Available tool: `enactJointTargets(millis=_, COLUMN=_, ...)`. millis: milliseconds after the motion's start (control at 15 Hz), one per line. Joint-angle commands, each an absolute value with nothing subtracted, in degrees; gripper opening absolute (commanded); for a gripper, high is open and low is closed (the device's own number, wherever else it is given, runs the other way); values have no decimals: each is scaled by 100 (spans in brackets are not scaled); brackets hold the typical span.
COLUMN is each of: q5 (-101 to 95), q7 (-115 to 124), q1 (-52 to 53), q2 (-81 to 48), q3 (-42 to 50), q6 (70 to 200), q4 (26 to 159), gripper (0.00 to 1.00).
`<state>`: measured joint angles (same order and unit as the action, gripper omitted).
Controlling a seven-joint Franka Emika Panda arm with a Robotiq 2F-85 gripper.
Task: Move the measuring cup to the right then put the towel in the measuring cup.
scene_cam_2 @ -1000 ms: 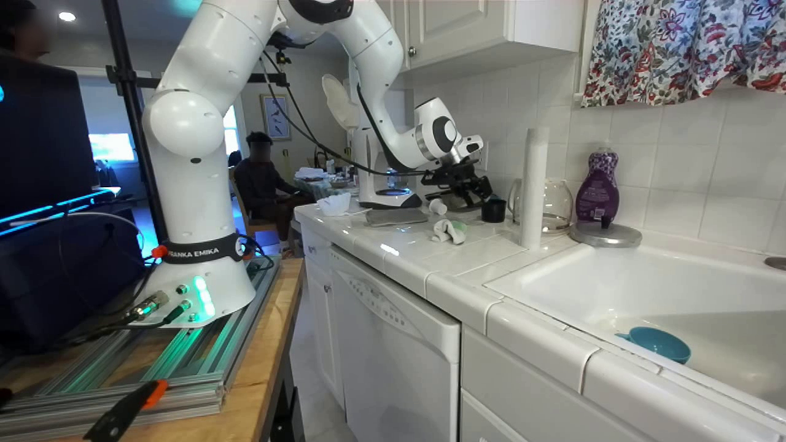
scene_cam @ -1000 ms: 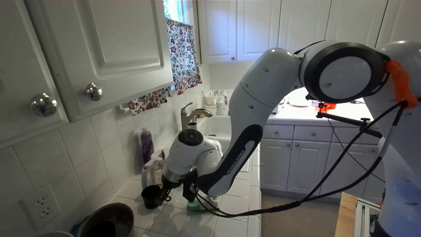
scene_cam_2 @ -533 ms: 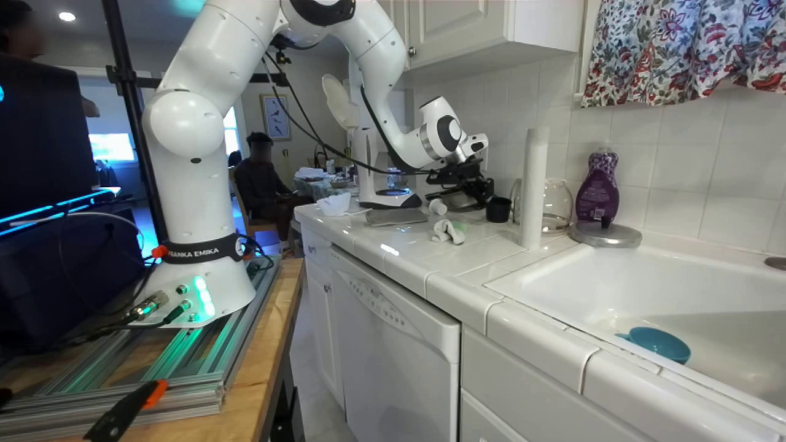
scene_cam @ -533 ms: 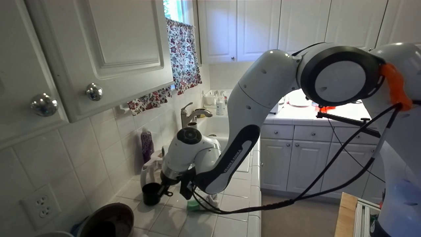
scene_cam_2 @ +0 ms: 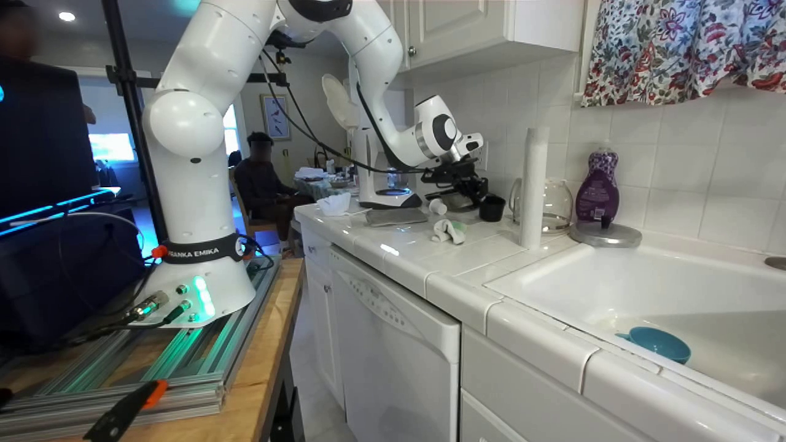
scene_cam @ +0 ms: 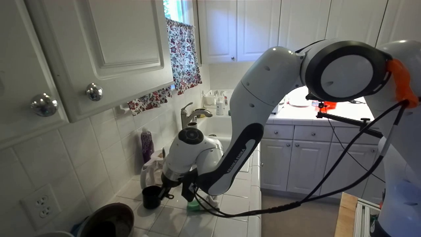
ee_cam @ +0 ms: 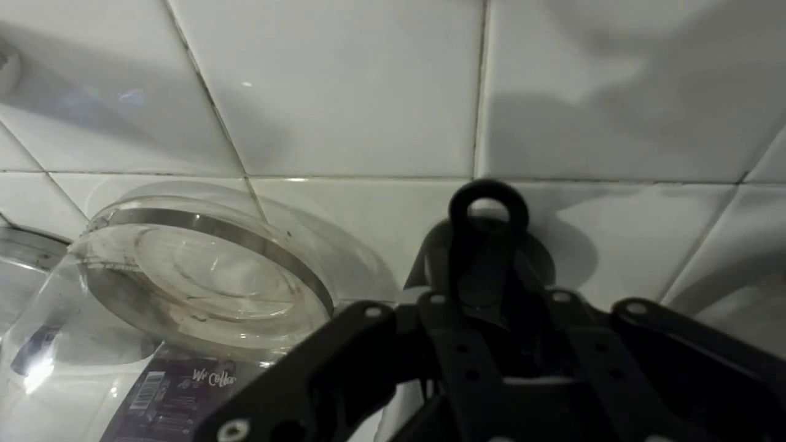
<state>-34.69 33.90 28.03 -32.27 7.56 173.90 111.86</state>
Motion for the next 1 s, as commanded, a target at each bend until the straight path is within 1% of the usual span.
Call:
enactJointTargets(millis=0, q5=-3630, q7=3480, q1=2983, q2=-2281, q3=931, q6=16914, q4=12166, gripper=6)
enactJointTargets(millis=200, q5=-4324, q7=4060, q1=3650, q2=-1573, q3=1822, q6=15989, q4=12574, gripper=6)
enactJointTargets(millis=267, q5=-4591, q7=4225, q1=3783, q2=-1415, q3=1997, q6=15651, q4=12626, gripper=6)
enactJointTargets(millis=400, q5=-4673, q7=4208, q1=3836, q2=-1123, q3=2025, q6=15087, q4=12794, gripper=6)
enactJointTargets(millis=467, q5=-4736, q7=4156, q1=3232, q2=-959, q3=1361, q6=14813, q4=12877, gripper=6)
enactJointTargets(millis=733, q5=-4662, q7=4194, q1=2519, q2=-406, q3=412, q6=14262, q4=13353, gripper=6)
enactJointTargets(millis=933, q5=-4857, q7=4807, q1=2088, q2=165, q3=-4, q6=14086, q4=13834, gripper=6)
